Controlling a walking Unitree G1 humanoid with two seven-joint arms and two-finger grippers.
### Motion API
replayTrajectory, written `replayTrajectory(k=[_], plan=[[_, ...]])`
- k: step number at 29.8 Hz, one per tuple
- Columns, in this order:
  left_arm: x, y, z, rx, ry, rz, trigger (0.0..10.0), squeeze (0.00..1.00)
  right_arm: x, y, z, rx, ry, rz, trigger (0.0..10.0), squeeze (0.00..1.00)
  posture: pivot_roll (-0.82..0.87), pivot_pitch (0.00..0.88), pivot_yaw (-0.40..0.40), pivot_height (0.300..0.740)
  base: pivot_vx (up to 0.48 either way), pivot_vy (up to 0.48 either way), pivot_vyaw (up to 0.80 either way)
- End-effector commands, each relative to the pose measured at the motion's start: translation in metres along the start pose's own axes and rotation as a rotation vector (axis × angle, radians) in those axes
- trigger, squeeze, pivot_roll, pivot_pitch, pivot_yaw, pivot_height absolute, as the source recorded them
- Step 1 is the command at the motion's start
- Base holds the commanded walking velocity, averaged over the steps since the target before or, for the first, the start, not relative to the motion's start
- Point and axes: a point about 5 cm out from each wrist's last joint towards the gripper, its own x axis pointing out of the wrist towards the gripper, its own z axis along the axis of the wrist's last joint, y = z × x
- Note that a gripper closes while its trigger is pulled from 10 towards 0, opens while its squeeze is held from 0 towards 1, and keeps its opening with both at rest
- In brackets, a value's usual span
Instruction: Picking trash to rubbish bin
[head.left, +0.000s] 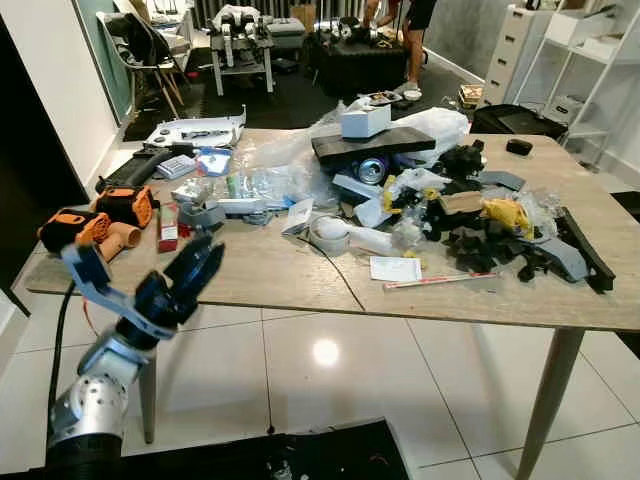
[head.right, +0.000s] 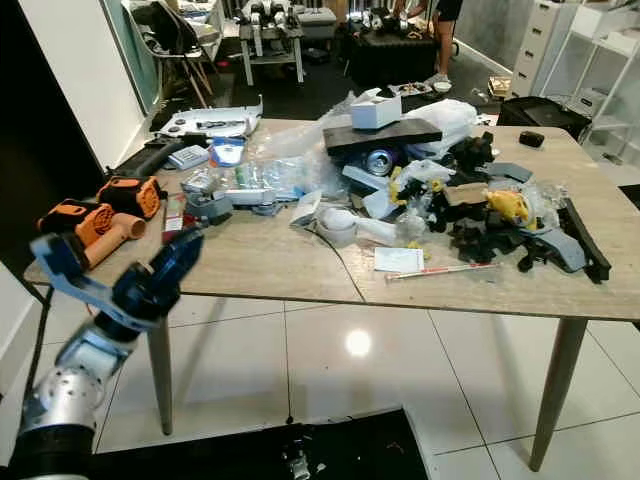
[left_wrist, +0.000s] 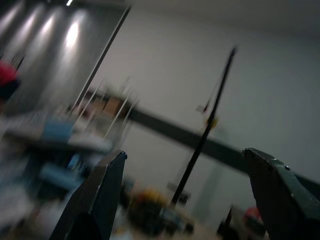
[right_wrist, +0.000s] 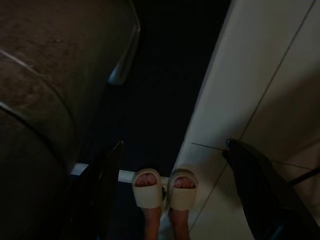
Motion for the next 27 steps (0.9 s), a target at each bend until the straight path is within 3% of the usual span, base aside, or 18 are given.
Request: replayTrajectory(k=[1,4,5,8,9,12,19,27], plan=[[0.012,-0.008,0.02,0.008,-0.057,-0.051,10.0,0.0,0.0,0.004,-0.009,0.006,0.024,0.008,10.0,0.0,-0.16,0.167,0.036,0.74,0.0,0.0,0.0],[0.027,-0.008,0.02,0.045,-0.043,-0.019,10.0,0.0,0.0,0.004,-0.009,0.006,0.022,0.0,10.0,0.0,-0.16,0.167,0.036,0.74,0.0,0.0,0.0],[0.039,-0.001,0.009,0.141,0.023,0.078,10.0,0.0,0.0,0.003,-0.009,0.007,0.023,-0.005,10.0,0.0,-0.17,0.169,0.035,0.74,0.0,0.0,0.0],[0.046,0.006,0.0,0.214,0.068,0.163,10.0,0.0,0.0,0.003,-0.01,0.018,0.027,-0.011,10.0,0.0,-0.17,0.172,0.035,0.74,0.0,0.0,0.0],[0.051,0.012,-0.011,0.314,0.143,0.234,10.0,0.0,0.0,0.003,-0.011,0.023,0.03,-0.015,10.0,0.0,-0.17,0.172,0.035,0.74,0.0,0.0,0.0],[0.053,0.013,-0.019,0.364,0.188,0.259,10.0,0.0,0.0,0.003,-0.011,0.02,0.031,-0.015,10.0,0.0,-0.17,0.174,0.035,0.74,0.0,0.0,0.0],[0.055,0.018,-0.046,0.379,0.283,0.363,10.0,0.0,0.0,0.003,-0.012,0.023,0.035,-0.01,10.0,0.0,-0.18,0.177,0.037,0.74,0.0,-0.243,0.0],[0.055,0.018,-0.058,0.396,0.294,0.402,10.0,0.0,0.0,0.003,-0.012,0.035,0.032,-0.011,10.0,0.0,-0.18,0.176,0.037,0.74,0.0,-0.349,0.0]])
